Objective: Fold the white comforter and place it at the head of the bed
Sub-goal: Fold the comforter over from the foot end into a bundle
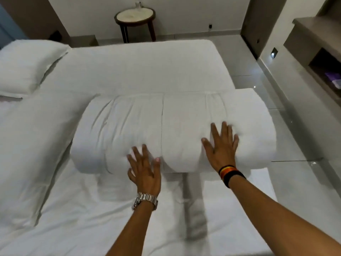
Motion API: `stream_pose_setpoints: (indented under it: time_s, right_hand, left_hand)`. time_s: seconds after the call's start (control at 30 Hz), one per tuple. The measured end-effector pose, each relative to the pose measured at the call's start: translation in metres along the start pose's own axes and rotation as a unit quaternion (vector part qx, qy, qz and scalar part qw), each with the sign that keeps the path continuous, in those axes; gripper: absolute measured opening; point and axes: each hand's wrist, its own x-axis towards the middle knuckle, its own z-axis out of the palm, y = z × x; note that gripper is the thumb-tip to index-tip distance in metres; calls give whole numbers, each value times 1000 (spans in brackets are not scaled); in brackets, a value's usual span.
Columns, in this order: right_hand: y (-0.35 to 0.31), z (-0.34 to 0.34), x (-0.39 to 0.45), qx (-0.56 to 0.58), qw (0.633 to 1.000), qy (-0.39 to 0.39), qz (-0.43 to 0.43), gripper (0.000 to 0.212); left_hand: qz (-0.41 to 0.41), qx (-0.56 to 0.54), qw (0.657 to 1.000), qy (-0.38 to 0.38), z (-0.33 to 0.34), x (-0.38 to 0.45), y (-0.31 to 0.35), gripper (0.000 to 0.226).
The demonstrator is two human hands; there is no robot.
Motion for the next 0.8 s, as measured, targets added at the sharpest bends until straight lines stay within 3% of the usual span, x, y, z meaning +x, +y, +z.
stream_pose_setpoints:
  time_s: [0.1,0.23,0.3,0.37,0.4,0.47,0.57,0.8]
  right_hand:
    - [3,13,77,-115,992,-42,-19,70]
    - [-9,19,174,-125,984,-103,-69,80]
    - [-22,23,228,-110,974,-168,-103,80]
    - [-39,31,280,-118,951,-240,-159,83]
    - [-47,38,303,-131,934,-268,-194,84]
    - [-62,55,336,-144,909,-293,-260,84]
    - [-65,95,351,-123,896,-306,-297,81]
    - [-12,164,308,-149,903,-313,-254,91]
  left_hand:
    - [-3,37,999,-8,28,59,17,76]
    - [-50,10,998,48,43,99,46,71]
    - [-163,-62,982,73,56,89,66,73]
    - [-301,-179,933,86,68,85,90,83]
    - [-343,-218,909,94,73,88,99,89]
    - [-366,-236,894,108,79,97,107,97]
    - [-358,-222,901,105,88,109,95,100]
    - [-407,-152,900,43,96,112,83,106]
